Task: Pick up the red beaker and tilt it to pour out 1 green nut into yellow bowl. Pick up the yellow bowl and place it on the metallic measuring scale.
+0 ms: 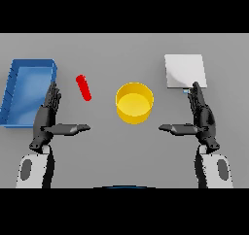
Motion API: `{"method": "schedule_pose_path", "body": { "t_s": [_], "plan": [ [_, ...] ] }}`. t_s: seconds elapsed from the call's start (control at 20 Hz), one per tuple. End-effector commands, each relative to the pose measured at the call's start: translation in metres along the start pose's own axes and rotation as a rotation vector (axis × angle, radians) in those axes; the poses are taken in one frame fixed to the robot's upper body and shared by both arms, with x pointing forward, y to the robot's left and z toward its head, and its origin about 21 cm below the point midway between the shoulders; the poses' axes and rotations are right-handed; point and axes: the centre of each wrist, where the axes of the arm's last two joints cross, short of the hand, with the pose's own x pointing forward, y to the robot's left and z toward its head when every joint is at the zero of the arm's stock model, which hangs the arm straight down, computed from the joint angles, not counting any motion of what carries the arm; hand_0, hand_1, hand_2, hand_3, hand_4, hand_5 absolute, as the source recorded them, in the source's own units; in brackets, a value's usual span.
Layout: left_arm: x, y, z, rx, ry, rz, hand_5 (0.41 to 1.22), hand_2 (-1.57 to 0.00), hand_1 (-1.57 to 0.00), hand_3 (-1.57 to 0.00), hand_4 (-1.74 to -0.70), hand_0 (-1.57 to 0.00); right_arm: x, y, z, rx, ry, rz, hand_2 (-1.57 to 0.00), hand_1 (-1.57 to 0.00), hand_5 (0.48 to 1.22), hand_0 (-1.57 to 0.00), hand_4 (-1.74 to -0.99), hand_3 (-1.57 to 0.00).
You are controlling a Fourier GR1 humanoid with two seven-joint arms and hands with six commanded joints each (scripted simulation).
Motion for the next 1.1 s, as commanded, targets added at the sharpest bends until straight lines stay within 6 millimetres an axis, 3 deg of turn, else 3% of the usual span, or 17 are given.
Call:
{"method": "schedule_pose_path", "body": {
  "t_s": [0.0,0.25,0.4,0.7,1.05],
  "plan": [
    [0.000,-0.001,0.000,0.000,0.000,0.001,0.652,0.00,0.00,0.00,-1.20,0.00,0.000,0.000,0.000,-0.001,0.000,0.000,0.00,0.00,0.681,0.00,-1.245,0.00],
    [0.002,-0.007,-0.003,0.001,-0.007,0.004,0.652,0.00,0.00,0.00,-1.20,0.00,-0.001,0.000,0.003,0.001,0.002,-0.003,0.00,0.00,0.681,0.00,-1.245,0.00],
    [0.013,-0.010,0.013,-0.067,-0.035,-0.144,0.650,0.00,0.00,0.00,-1.21,0.00,0.005,-0.006,0.025,0.038,-0.141,0.275,0.00,0.00,0.679,0.00,-1.239,0.00],
    [0.018,-0.014,0.016,-0.096,-0.009,-0.201,0.668,0.00,0.00,0.00,-1.24,0.00,0.012,0.001,0.032,0.055,-0.132,0.306,0.00,0.00,0.681,0.00,-1.250,0.00],
    [0.009,-0.023,-0.026,-0.136,0.037,-0.206,0.738,0.00,0.00,0.00,-1.38,0.00,0.017,0.002,0.026,0.066,-0.153,0.244,0.00,0.00,0.678,0.00,-1.304,0.00]
  ]
}}
